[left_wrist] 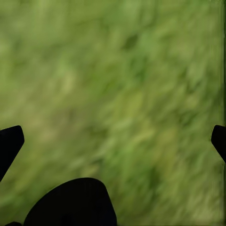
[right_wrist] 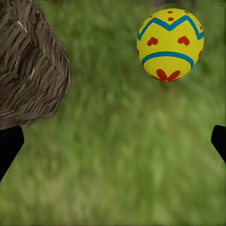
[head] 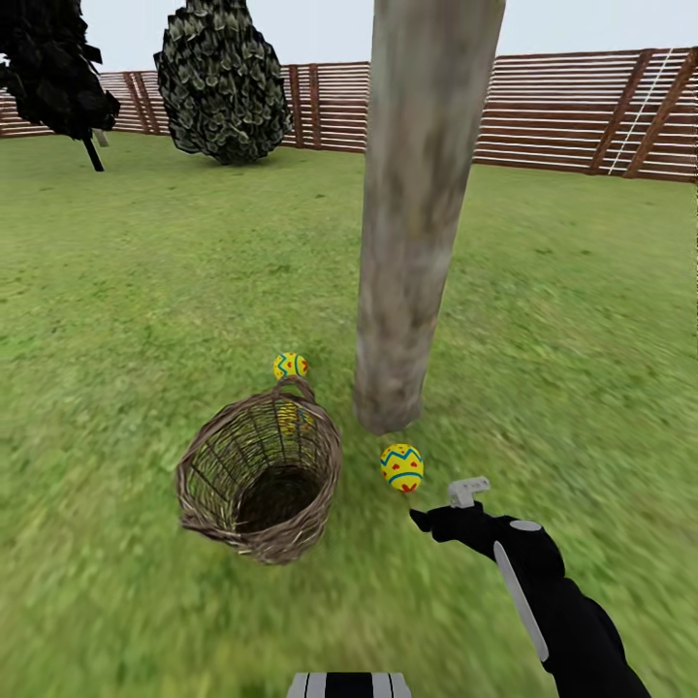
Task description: Take the three Easter eggs out of the wicker basket on the lawn in the garden, then place them on the lawn next to a single tree (choose any tree) so that all three eggs are next to the same tree and none are left in the basket.
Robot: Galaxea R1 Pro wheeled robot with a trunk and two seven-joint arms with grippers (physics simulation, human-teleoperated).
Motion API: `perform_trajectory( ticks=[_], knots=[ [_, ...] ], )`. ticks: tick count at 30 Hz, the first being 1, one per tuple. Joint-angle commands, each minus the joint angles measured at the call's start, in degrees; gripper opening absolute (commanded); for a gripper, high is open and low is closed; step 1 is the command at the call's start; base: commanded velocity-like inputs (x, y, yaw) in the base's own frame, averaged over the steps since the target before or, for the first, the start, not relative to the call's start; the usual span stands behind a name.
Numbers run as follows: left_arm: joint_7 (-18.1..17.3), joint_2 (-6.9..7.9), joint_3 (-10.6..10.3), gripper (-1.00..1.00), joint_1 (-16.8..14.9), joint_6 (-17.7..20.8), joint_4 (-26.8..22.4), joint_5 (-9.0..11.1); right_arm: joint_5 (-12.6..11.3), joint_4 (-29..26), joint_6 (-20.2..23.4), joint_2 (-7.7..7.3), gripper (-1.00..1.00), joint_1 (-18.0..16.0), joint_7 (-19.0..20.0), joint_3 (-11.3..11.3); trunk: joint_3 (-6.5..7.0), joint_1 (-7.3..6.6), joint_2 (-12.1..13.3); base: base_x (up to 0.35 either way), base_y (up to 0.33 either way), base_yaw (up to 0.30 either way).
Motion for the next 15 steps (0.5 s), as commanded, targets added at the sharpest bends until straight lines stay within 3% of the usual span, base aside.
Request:
perform_trajectory(
  ticks=[1, 5, 9, 12, 15],
  knots=[
    [0.19, 0.00, 0.05, 1.00, 0.01, 0.28, -0.06, 0.45, -0.01, -0.06, 0.28, -0.04, 1.00, -0.02, 0.09, 0.04, 0.19, -0.03, 0.00, 0.000, 0.000, 0.000],
    [0.14, -0.08, -0.02, 1.00, -0.09, 0.29, 0.02, 0.49, -0.02, 4.91, -2.42, -1.71, 1.00, 2.28, -0.36, -0.37, 1.08, -0.13, 0.05, 0.000, 0.000, 0.000],
    [0.11, -0.15, -0.05, 1.00, -0.13, 0.29, 0.03, 0.52, 0.08, 7.54, -1.00, -2.28, 1.00, 3.26, -0.57, -0.54, 1.96, -0.24, 0.11, 0.000, 0.000, 0.000],
    [0.10, -0.16, -0.06, 1.00, -0.17, 0.32, 0.03, 0.54, 0.14, 8.23, -0.07, -1.73, 1.00, 3.55, -0.55, -0.42, 2.63, -0.31, 0.15, 0.000, 0.000, 0.000],
    [0.10, -0.12, -0.06, 1.00, -0.26, 0.35, 0.05, 0.52, 0.18, 8.58, 0.35, -0.24, 1.00, 3.69, -0.53, -0.27, 3.29, -0.39, 0.19, 0.000, 0.000, 0.000]
  ],
)
